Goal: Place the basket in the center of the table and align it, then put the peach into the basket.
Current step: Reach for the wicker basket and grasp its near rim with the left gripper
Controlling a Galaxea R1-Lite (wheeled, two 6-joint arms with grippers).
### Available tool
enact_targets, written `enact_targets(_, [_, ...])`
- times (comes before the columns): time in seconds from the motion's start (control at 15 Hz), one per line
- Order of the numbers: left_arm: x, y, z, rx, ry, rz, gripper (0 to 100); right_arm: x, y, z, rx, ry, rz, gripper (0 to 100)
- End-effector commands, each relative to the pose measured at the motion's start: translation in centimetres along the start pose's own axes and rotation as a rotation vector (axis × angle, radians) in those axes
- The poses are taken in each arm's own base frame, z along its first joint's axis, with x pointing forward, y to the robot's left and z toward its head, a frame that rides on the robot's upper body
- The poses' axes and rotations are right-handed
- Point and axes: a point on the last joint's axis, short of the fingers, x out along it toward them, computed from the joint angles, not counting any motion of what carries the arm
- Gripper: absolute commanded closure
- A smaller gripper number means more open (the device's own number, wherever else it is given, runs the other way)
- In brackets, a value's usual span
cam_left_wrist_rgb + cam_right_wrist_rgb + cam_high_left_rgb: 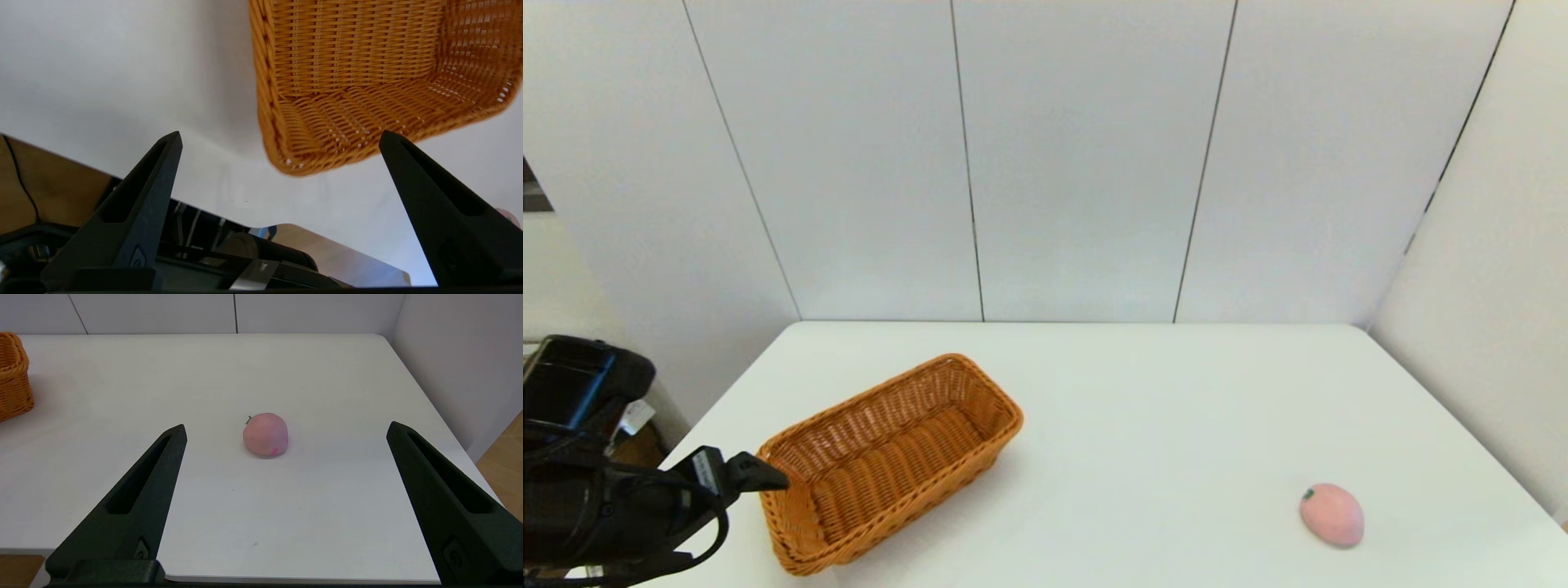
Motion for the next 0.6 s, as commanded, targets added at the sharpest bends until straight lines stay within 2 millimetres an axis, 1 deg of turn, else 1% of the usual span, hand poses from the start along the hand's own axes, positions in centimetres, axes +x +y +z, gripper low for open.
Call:
enact_targets(0.07, [6.8, -2.1, 1.5, -0.030, 0.108, 0.080, 0, 0.0, 0.0, 0.0, 0.000, 0.001, 0.000, 0])
enact_targets(0.2, [8.2, -2.4, 1.9, -0.033, 0.126, 0.101, 0, 0.0, 0.0, 0.0, 0.000, 0.001, 0.001, 0])
enact_targets(0.33, [8.7, -2.8, 2.2, -0.033, 0.110, 0.058, 0, 0.0, 0.0, 0.0, 0.000, 0.001, 0.001, 0])
enact_targets(0.53, [10.3, -2.5, 2.2, -0.038, 0.130, 0.085, 0, 0.0, 0.0, 0.0, 0.000, 0.001, 0.001, 0])
enact_targets(0.6, [10.5, -2.4, 2.1, -0.037, 0.132, 0.087, 0, 0.0, 0.0, 0.0, 0.000, 0.001, 0.001, 0])
